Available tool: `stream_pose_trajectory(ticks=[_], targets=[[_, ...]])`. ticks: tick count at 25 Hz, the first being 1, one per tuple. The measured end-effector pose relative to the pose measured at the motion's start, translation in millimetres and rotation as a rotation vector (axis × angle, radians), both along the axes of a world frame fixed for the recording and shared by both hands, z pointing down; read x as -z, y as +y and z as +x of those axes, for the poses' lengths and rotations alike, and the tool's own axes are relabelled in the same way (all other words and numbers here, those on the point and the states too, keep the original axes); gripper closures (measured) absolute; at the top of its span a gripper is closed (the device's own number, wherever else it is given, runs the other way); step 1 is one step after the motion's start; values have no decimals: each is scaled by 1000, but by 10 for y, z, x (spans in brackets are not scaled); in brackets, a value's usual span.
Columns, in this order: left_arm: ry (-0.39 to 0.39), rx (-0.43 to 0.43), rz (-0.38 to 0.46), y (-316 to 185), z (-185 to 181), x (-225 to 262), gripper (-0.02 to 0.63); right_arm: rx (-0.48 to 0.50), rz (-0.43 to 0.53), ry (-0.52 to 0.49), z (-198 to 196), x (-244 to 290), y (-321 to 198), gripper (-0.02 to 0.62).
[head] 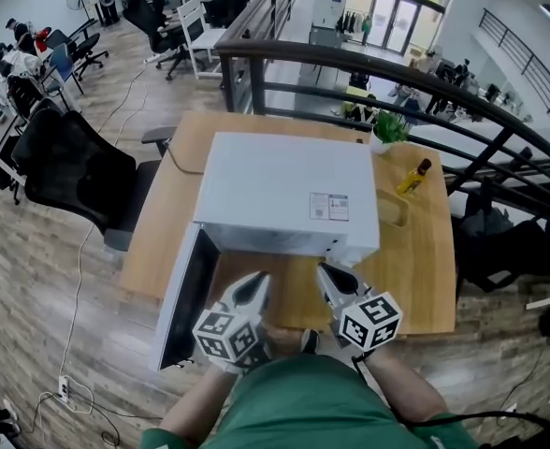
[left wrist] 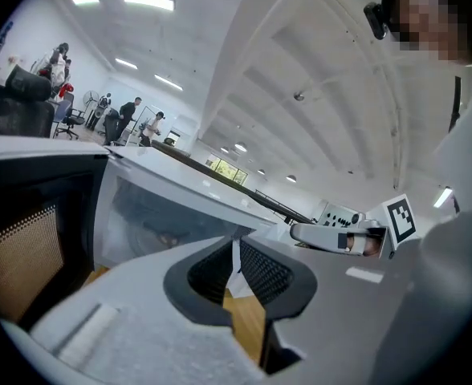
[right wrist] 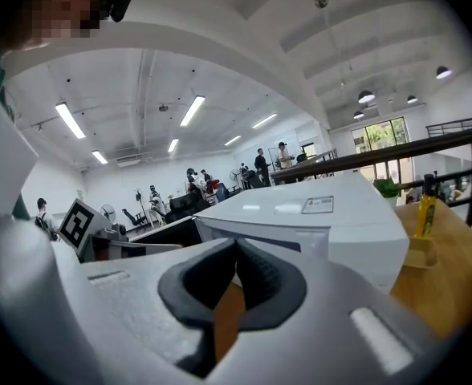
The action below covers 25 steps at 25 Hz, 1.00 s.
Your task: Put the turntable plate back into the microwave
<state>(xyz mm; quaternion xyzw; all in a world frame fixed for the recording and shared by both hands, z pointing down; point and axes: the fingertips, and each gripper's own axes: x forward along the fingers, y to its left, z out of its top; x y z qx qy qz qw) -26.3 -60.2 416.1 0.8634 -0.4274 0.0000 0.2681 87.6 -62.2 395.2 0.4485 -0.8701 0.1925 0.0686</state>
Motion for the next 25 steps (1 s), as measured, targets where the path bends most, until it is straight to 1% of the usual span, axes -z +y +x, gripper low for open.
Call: stream_pose_trajectory(ticks=[5, 9, 13, 15, 19, 25], targets=[[-18, 19, 57, -6, -97, 236, 568, -26, 32, -11, 72, 145, 48, 591], [-74, 19, 126, 13, -135, 381, 568, -65, 68, -6, 170, 252, 46, 591], [-143, 13, 151, 74, -138, 355, 568, -97, 100, 9, 209, 338, 65, 591], [-170, 12, 155, 122, -148, 320, 568, -93, 119, 18, 178, 382, 98, 591], [-176, 10, 167, 166, -165, 358, 568, -80, 160, 48, 105, 463, 147, 591], [-210, 11, 225, 163, -179, 512, 568, -72, 185, 53, 40, 518, 174, 591]])
